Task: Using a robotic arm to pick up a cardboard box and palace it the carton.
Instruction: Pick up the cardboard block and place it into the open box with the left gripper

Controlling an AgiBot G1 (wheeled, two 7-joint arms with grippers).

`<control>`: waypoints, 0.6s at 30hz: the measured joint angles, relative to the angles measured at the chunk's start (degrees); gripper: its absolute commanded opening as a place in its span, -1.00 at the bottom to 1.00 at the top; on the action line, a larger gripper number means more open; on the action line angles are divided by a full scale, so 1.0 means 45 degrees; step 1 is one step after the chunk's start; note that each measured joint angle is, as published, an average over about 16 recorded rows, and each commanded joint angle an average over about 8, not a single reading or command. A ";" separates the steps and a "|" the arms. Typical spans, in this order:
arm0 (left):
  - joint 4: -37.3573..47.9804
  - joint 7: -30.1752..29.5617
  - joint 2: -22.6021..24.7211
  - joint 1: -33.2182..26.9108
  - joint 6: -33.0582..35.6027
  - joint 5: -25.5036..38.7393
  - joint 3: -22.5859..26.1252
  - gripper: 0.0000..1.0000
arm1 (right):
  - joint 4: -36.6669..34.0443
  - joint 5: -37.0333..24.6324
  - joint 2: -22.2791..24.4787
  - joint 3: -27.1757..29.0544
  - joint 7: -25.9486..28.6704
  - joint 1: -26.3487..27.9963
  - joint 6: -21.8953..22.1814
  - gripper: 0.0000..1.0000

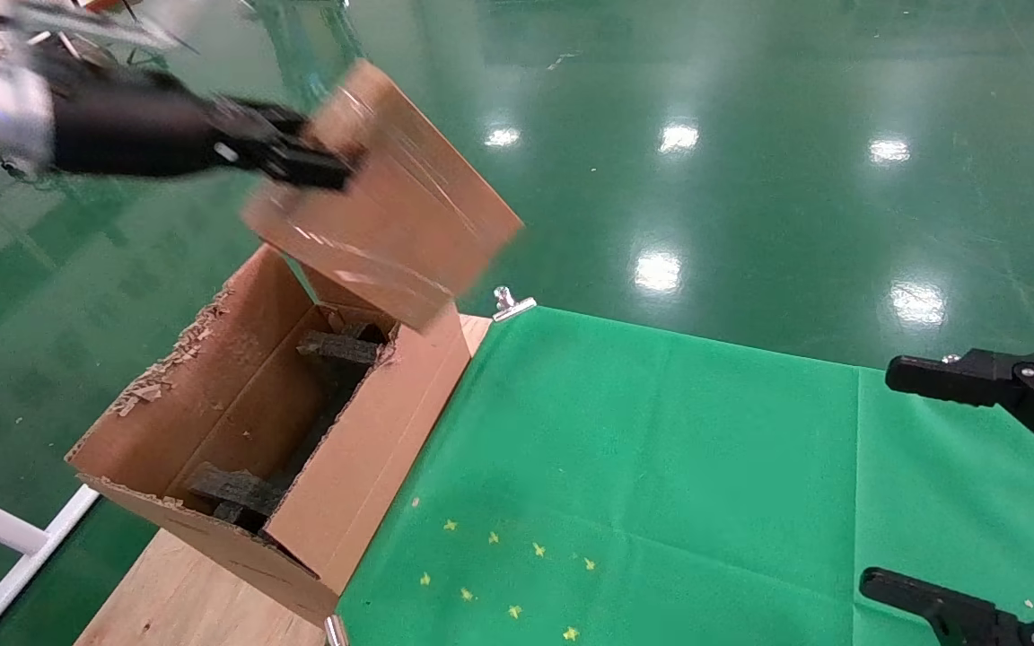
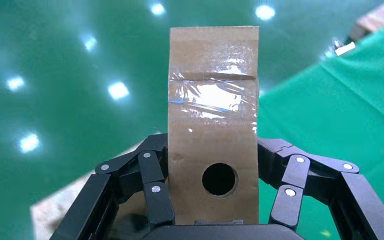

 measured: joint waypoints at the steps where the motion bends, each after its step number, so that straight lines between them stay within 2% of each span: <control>1: 0.0432 0.0444 -0.0062 -0.0230 0.0045 0.0086 -0.0012 -1.00 | 0.0000 0.0000 0.0000 0.0000 0.0000 0.0000 0.0000 1.00; 10: 0.4139 0.3735 -0.0084 -0.1354 -0.0240 0.1707 0.0557 -1.00 | 0.0000 0.0003 0.0002 -0.0004 -0.0002 0.0001 0.0002 1.00; 18: 0.6811 0.4980 0.0462 -0.1157 -0.1646 0.3094 0.1256 -1.00 | 0.0000 0.0005 0.0003 -0.0008 -0.0004 0.0002 0.0003 1.00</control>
